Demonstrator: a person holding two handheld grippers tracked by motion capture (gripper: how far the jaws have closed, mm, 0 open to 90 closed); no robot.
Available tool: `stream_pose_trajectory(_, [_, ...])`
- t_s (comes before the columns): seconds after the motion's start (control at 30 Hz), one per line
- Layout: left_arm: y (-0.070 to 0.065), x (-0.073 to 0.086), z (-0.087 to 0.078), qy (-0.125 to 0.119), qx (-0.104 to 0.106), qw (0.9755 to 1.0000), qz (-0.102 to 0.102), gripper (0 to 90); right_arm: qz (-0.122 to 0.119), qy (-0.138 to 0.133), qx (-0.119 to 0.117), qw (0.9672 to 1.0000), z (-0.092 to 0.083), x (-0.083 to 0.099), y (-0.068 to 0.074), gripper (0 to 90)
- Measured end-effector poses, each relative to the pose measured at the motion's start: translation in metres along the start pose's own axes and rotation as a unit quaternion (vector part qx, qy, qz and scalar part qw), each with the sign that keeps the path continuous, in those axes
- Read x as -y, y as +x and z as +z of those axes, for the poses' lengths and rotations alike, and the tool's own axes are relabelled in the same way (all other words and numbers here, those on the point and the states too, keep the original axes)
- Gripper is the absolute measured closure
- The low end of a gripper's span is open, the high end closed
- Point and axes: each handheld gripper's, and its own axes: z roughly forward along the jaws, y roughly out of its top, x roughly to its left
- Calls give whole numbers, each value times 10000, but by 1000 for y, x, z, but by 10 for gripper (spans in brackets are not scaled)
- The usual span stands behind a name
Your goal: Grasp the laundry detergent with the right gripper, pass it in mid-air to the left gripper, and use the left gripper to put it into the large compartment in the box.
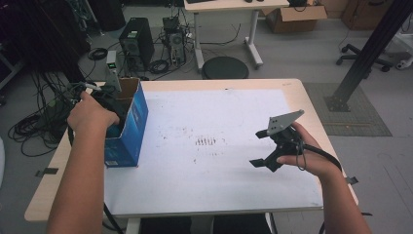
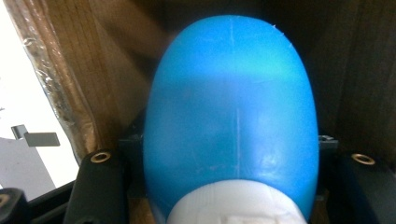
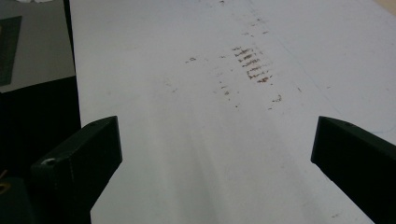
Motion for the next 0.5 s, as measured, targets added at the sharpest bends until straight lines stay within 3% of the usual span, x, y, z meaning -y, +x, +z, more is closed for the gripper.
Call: stream_pose_trajectory(0.5, [0, 5, -12, -131, 57, 9999, -4, 346, -37, -24, -16, 10000, 1, -2, 2, 20])
